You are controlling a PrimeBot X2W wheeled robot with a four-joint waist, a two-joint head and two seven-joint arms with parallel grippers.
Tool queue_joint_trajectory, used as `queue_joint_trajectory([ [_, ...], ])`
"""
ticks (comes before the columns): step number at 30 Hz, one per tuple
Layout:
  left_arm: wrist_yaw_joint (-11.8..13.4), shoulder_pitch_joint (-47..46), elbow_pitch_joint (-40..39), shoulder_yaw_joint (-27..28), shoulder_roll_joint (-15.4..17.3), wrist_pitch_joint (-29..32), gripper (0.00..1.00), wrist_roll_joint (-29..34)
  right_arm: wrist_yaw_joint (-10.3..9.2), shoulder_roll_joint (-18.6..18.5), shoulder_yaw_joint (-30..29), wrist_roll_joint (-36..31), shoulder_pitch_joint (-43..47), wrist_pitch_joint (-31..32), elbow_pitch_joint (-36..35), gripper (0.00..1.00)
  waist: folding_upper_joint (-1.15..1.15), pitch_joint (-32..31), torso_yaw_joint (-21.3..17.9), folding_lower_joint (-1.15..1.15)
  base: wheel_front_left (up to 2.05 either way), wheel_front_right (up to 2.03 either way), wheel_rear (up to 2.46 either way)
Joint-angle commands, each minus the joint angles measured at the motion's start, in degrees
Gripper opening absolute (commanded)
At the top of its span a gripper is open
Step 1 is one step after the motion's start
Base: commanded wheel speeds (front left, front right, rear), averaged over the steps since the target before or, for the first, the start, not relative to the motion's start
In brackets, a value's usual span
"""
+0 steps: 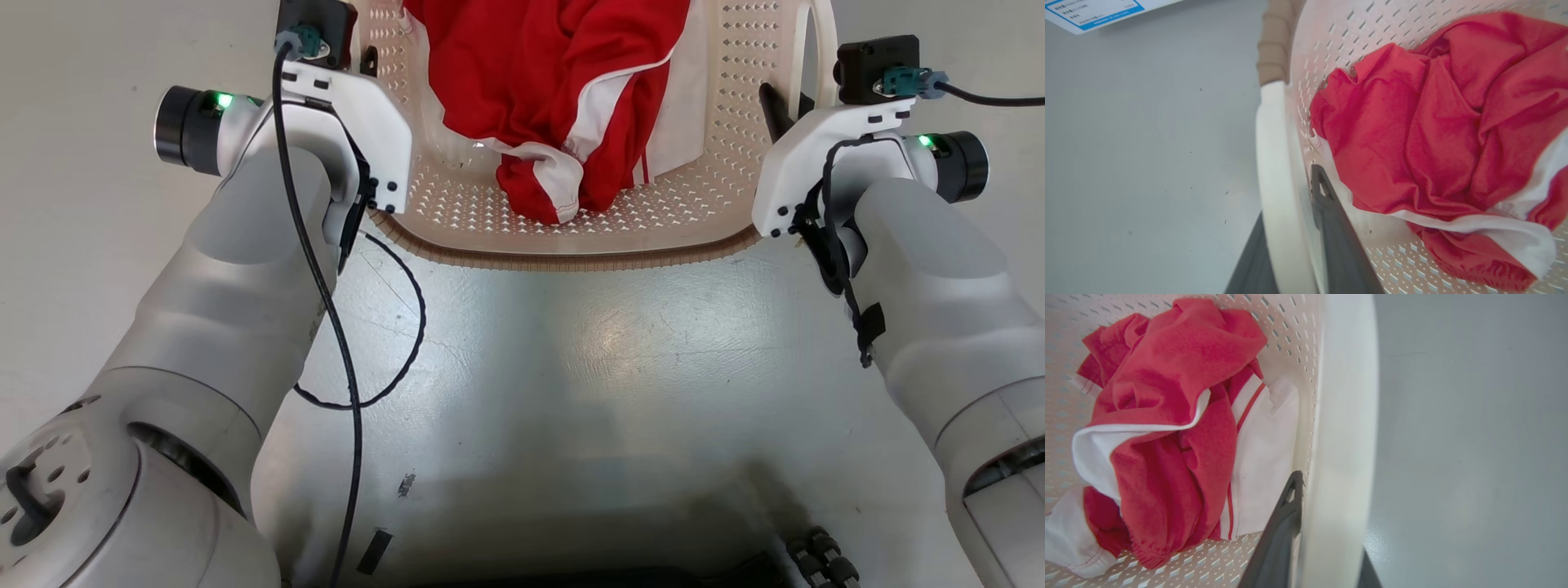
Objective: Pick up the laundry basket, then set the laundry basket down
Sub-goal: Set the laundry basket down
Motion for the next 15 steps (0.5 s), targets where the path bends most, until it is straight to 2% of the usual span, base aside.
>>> queue_joint_trajectory([
  [1,0.5,0.5,-0.1,-0.1,1.0,0.4,0.0,0.1,0.87,2.3,0.5,-1.5,1.3,-0.9,-1.1,0.0,0.0,0.1,0.0,0.0,0.0,0.0,0.0],
  [15,0.6,0.9,0.0,-0.7,0.6,1.8,0.0,-0.5,0.87,2.4,-3.4,-5.6,1.8,-1.1,-1.1,0.0,0.0,0.0,0.8,0.0,0.0,0.0,0.0],
])
